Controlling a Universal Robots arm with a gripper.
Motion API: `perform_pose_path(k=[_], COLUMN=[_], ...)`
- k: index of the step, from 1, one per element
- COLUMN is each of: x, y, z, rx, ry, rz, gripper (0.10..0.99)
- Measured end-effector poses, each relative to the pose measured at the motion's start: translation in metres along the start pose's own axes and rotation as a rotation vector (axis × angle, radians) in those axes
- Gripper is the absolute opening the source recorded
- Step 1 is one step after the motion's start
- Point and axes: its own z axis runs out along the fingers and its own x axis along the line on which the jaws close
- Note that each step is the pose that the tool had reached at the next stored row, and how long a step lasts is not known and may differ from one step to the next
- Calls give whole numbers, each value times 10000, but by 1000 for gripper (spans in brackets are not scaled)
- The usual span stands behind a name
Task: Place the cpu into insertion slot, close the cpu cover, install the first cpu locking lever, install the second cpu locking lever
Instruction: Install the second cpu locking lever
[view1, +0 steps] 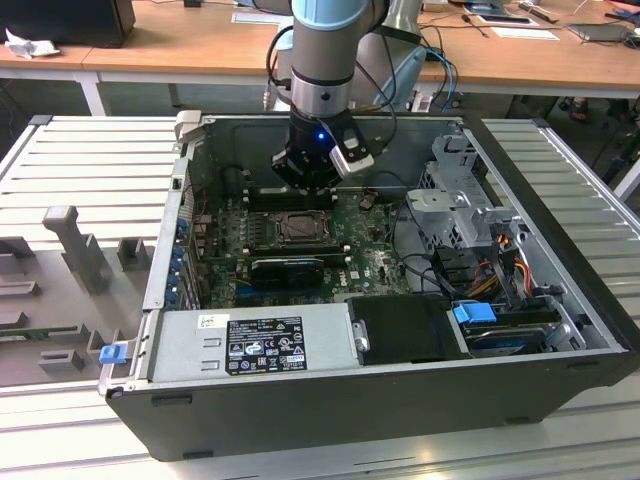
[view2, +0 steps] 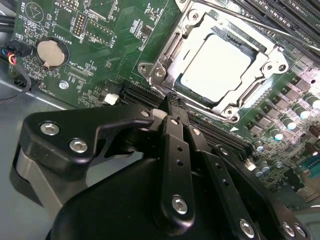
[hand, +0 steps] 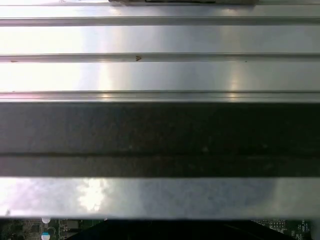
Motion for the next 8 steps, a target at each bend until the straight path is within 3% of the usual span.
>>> perform_pose_path(k=[5, 8], x=[0, 0], y=[-24, -19], z=[-6, -103], rx=[2, -4], ry=[1, 0], rz=[1, 0], gripper=[106, 106])
